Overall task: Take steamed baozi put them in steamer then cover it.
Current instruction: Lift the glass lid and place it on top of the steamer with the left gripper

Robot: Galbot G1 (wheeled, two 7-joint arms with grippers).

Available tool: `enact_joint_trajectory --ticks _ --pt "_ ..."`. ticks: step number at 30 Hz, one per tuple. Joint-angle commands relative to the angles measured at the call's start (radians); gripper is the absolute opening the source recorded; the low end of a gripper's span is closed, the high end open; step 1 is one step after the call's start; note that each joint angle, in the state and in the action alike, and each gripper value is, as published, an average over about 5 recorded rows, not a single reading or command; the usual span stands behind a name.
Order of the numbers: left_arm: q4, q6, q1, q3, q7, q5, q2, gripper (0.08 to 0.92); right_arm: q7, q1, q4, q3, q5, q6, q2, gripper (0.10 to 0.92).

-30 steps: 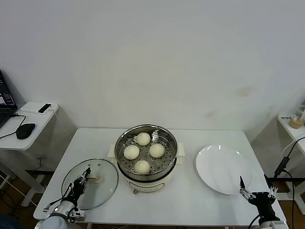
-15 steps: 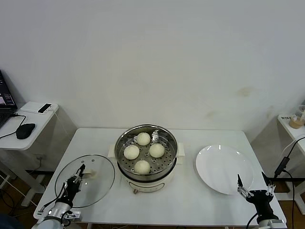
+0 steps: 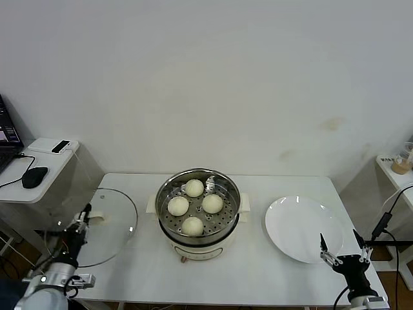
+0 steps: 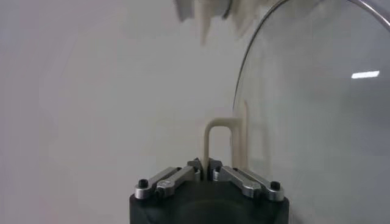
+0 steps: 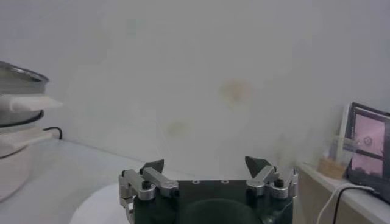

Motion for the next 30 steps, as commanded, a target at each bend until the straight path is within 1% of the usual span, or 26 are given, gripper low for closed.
enact_joint_trajectory --ticks 1,4,7,14,17,20,23,26,30 --pt "-0.128 0.074 0.000 -0.048 0.150 -0.081 0.084 0.138 -0.002 0.000 0.013 -0.004 -0.001 -0.002 -0.004 0.823" --pt "-0.171 0.115 -0.004 0.010 0.193 -0.166 0.130 0.138 -0.004 0.003 0.011 -0.006 -0.006 -0.003 -0.005 0.823" --pt "-0.212 0.169 -0.027 0.102 0.217 -0.228 0.171 0.138 -0.007 0.005 0.006 -0.013 -0.015 -0.002 -0.003 0.823" --pt "-0.262 0.310 -0.171 0.371 0.225 -0.264 0.230 0.138 -0.011 0.006 -0.002 -0.033 -0.056 0.000 0.008 0.823" --pt "-0.268 0.371 -0.244 0.465 0.240 -0.252 0.234 0.138 -0.011 0.009 -0.009 -0.040 -0.083 0.005 0.012 0.823" --pt "-0.270 0.431 -0.312 0.531 0.283 -0.215 0.218 0.138 -0.011 0.012 -0.016 -0.052 -0.106 0.008 0.019 0.823" --pt "-0.265 0.484 -0.362 0.570 0.336 -0.175 0.181 0.138 -0.012 0.015 -0.021 -0.072 -0.126 0.003 0.030 0.823" --pt "-0.250 0.523 -0.398 0.594 0.376 -0.130 0.116 0.138 -0.009 0.023 -0.033 -0.100 -0.164 0.000 0.045 0.823" --pt "-0.227 0.542 -0.428 0.613 0.413 -0.037 0.019 0.138 -0.005 0.031 -0.050 -0.130 -0.202 -0.003 0.056 0.823"
